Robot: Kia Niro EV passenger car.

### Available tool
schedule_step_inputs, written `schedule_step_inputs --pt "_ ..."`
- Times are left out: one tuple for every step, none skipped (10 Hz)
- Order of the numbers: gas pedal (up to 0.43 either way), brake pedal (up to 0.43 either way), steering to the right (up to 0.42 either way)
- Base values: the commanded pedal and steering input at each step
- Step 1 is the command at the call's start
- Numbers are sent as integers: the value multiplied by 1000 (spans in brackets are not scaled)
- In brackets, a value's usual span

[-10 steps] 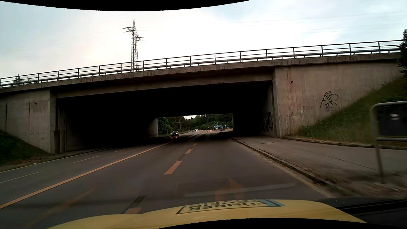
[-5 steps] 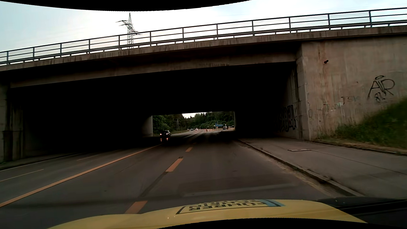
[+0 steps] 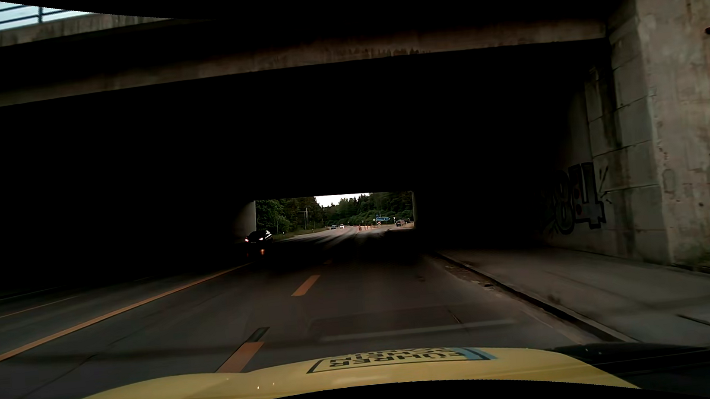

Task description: Follow the waypoints while adhering to traffic rules and regulations

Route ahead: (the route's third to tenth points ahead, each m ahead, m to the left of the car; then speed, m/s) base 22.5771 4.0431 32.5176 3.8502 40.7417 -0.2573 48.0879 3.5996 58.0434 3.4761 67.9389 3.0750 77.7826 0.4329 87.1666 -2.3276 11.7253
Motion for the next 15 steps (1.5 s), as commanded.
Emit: schedule_step_inputs --pt "87 0 5" --pt "87 0 7" --pt "87 0 7" --pt "87 0 6" --pt "87 0 5" --pt "87 0 4" --pt "87 0 4" --pt "79 0 4" --pt "79 0 4" --pt "79 0 4" --pt "79 0 4" --pt "79 0 4" --pt "79 0 4" --pt "67 0 4" --pt "59 0 4"
